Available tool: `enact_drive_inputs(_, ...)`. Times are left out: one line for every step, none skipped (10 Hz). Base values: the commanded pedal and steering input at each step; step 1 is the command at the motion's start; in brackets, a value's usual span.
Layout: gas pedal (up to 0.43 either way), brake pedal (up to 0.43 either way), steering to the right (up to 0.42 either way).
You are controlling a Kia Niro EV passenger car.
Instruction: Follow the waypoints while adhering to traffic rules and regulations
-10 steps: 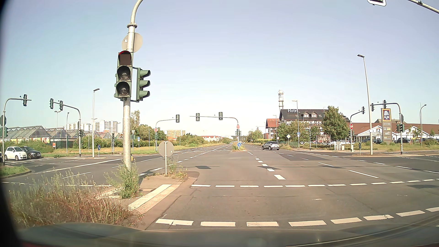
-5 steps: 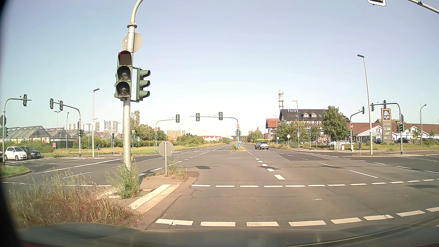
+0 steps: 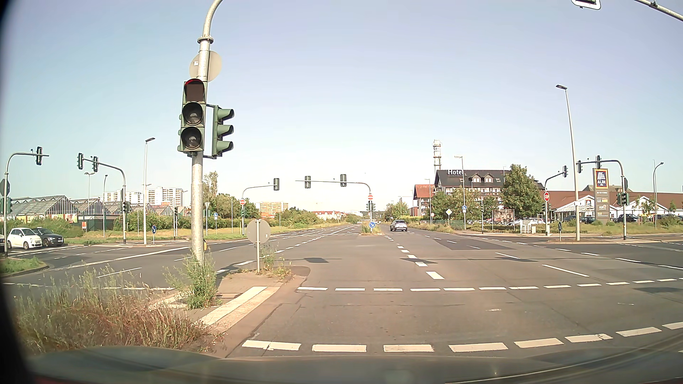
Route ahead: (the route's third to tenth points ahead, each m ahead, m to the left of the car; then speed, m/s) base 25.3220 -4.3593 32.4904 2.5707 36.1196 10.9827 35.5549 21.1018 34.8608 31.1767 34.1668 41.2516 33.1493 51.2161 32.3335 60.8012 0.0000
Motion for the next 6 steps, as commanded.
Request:
enact_drive_inputs(0.000, 0.293, -0.002)
enact_drive_inputs(0.000, 0.299, -0.002)
enact_drive_inputs(0.000, 0.293, -0.002)
enact_drive_inputs(0.000, 0.299, -0.002)
enact_drive_inputs(0.000, 0.299, -0.002)
enact_drive_inputs(0.000, 0.293, -0.001)
